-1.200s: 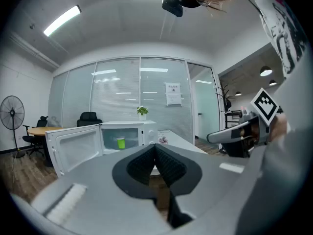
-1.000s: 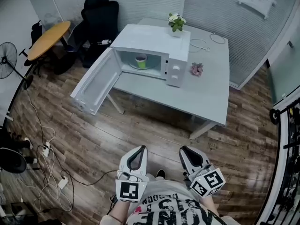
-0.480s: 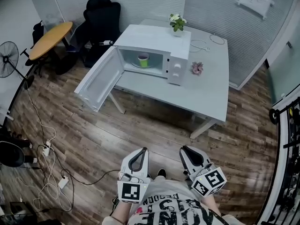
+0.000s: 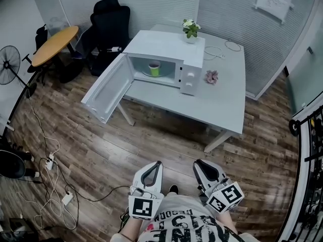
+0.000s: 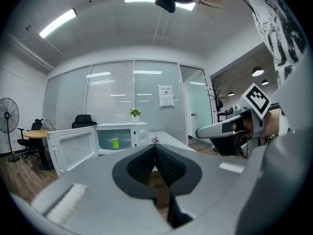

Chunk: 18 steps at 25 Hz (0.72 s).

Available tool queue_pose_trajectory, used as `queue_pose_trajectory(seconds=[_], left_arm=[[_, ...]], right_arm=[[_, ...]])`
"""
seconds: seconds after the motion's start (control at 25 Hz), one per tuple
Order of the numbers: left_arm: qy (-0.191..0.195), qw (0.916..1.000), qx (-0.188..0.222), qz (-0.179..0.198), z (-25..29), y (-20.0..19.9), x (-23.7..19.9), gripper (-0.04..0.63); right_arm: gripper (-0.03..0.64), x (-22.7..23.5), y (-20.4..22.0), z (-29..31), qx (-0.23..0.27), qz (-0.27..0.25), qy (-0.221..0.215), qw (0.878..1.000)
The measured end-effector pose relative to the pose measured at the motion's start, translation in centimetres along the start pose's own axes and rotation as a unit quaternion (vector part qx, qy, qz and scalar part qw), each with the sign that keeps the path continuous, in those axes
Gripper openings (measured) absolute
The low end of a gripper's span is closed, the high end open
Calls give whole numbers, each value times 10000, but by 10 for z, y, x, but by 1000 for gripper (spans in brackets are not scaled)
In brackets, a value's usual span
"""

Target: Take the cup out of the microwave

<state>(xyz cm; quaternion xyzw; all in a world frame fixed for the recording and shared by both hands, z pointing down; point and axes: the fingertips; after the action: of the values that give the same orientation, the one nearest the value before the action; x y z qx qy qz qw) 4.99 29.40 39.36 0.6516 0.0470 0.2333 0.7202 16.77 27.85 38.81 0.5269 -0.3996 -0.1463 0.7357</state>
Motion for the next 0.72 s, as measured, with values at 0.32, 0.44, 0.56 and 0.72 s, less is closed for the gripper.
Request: queue_pose_trajectory(seconds=[0.32,0.44,0.56,0.72], left_arm=[[107,9999,-6,-84,8,2,6,57],[152,9998,-33,-96,9,2,7,58],[215,9998,-21,-51,13,5,6,57],[258,9995,-42,-200,19,12,-1,57]], right_arm=[[49,1,5,-2,-79,-2,-58,10000],[49,1,9,-2,-126,-13,-60,9999],[49,2,12,3,-161,43,-52,9998],[49,2,18,15,-219,87,-20,9997]])
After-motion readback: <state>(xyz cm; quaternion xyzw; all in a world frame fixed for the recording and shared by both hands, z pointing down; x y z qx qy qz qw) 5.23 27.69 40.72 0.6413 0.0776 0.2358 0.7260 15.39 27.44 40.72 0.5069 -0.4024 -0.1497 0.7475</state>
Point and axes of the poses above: the fingertips, and each gripper's own axes: z forward along the fingers, x to its right, y out of its underside, and after that the axes turned 10 degrees about z, right-handed
